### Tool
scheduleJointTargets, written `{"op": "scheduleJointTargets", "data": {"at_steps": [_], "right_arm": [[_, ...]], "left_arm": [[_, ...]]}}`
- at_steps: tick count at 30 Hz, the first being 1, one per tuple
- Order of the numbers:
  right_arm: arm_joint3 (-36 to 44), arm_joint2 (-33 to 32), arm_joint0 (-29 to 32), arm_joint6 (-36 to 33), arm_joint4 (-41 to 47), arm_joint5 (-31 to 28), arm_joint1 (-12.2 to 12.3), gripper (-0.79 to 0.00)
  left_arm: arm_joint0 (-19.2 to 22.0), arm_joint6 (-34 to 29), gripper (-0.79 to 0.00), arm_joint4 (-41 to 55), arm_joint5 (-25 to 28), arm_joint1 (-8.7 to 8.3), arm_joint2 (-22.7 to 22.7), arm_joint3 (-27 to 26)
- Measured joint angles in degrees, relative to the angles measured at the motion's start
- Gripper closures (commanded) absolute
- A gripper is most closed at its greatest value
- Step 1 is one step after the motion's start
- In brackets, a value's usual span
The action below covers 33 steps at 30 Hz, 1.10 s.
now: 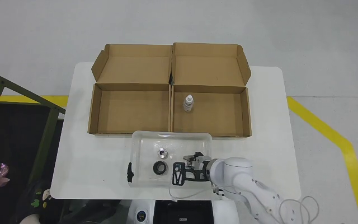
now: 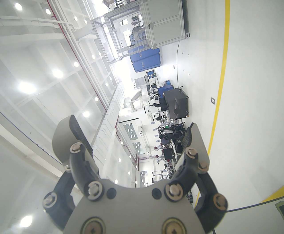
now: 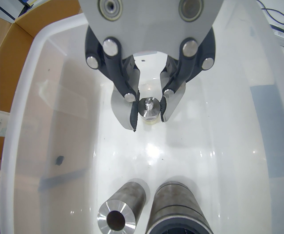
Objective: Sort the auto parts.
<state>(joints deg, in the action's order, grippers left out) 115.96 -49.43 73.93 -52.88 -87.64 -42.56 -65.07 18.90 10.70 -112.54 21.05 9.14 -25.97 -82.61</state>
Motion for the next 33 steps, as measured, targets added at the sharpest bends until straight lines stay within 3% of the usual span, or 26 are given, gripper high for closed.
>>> {"op": "scheduleJointTargets", "data": {"at_steps": [8,33], "right_arm": [[1.9,-0.5,-0.1,3.6,-0.3,0.1,0.2,0.000],[6.4,-7.1,1.5,31.8,-8.3,6.1,1.4,0.000]], "left_arm": [[0.0,0.0,-0.785,0.0,0.0,0.00,0.0,0.0],[0.0,0.0,-0.785,0.0,0.0,0.00,0.0,0.0]]}}
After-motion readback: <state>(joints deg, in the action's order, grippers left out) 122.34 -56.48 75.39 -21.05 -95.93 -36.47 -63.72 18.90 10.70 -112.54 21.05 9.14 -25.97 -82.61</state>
